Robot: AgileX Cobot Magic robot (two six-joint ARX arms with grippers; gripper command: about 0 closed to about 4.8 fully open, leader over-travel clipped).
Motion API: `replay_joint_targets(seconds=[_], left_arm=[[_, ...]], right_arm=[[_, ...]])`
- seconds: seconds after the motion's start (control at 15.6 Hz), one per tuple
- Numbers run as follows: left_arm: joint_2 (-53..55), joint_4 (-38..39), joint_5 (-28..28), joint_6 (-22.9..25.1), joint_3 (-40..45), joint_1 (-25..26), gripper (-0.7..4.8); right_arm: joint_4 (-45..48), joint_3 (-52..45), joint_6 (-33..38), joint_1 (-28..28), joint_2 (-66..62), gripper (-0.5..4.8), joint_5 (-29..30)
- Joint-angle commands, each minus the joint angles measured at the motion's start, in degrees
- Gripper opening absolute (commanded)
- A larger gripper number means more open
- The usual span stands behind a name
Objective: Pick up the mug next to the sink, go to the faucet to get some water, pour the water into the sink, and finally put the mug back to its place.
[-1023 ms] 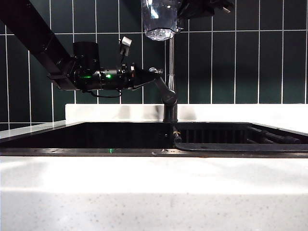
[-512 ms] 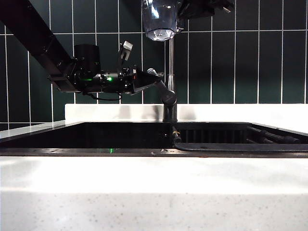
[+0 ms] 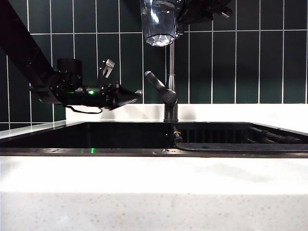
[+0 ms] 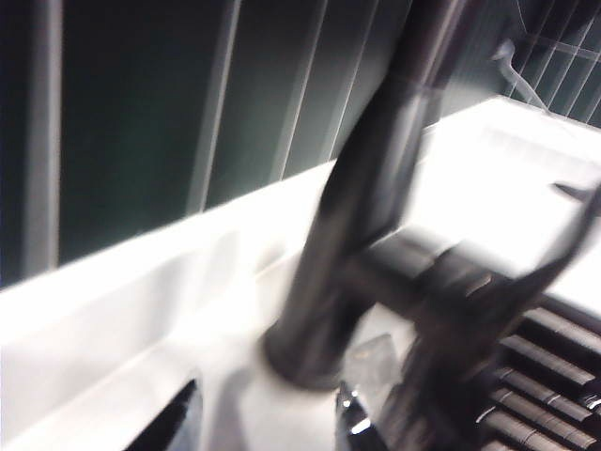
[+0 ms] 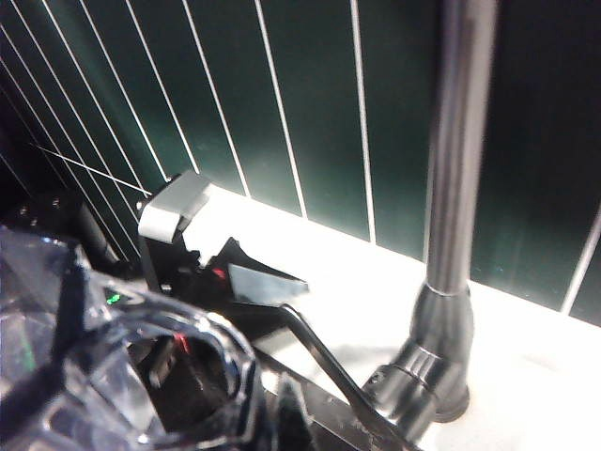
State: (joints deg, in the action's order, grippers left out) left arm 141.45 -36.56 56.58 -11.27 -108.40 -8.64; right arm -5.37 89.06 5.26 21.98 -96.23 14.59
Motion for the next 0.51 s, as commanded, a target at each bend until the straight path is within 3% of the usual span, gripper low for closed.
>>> replay_joint_targets(seconds=[0.06,0.38,0.51], left_arm=[[-0.72,-3.41,1.33,-1.44,-0.33,-0.94,1.81],[-1.31,-3.39,2.19,-2.62,0.5,-0.74,1.8],[-3.78,-3.41,0.76,0.39,4.61,-0.5,1.8]], right_arm=[[3.04,0.46,0.68,0.04,0.66,-0.02,0.37],[2.14,0.44,0.5,0.04,0.63,-0.02,0.59],[2.14,0.44,0.48,0.04,0.66,-0.02,0.61]])
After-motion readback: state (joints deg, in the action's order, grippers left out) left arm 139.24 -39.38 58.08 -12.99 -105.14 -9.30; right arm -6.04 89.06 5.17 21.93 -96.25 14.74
